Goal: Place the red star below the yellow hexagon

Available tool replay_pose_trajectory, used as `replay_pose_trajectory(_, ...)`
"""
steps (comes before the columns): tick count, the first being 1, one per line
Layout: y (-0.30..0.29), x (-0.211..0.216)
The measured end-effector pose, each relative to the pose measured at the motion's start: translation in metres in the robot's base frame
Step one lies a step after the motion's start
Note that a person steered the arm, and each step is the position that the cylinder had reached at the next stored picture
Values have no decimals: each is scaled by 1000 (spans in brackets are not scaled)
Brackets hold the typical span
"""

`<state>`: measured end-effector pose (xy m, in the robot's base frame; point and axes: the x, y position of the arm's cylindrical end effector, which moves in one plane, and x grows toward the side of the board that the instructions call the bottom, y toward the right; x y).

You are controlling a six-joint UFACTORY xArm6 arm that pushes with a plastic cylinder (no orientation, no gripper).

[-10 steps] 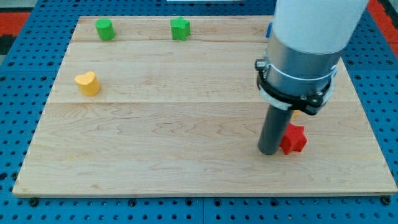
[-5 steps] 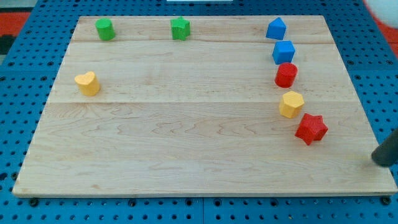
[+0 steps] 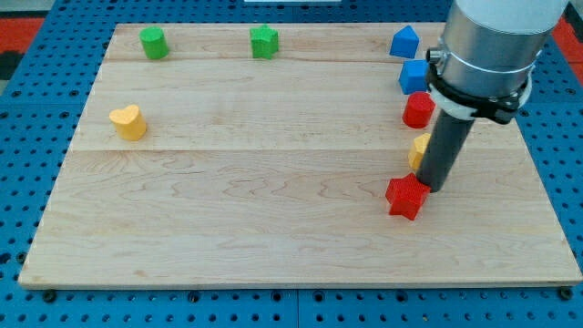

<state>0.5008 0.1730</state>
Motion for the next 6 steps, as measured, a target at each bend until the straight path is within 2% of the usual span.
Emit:
replay_pose_trajectory(1,66,63)
replay_pose_trajectory(2,-35,102)
replay_pose_trajectory(3,-93,62)
replay_pose_trajectory(4,-86,12)
replay_pose_trajectory(5,-91,-3)
replay_pose_trajectory(6,-43,7)
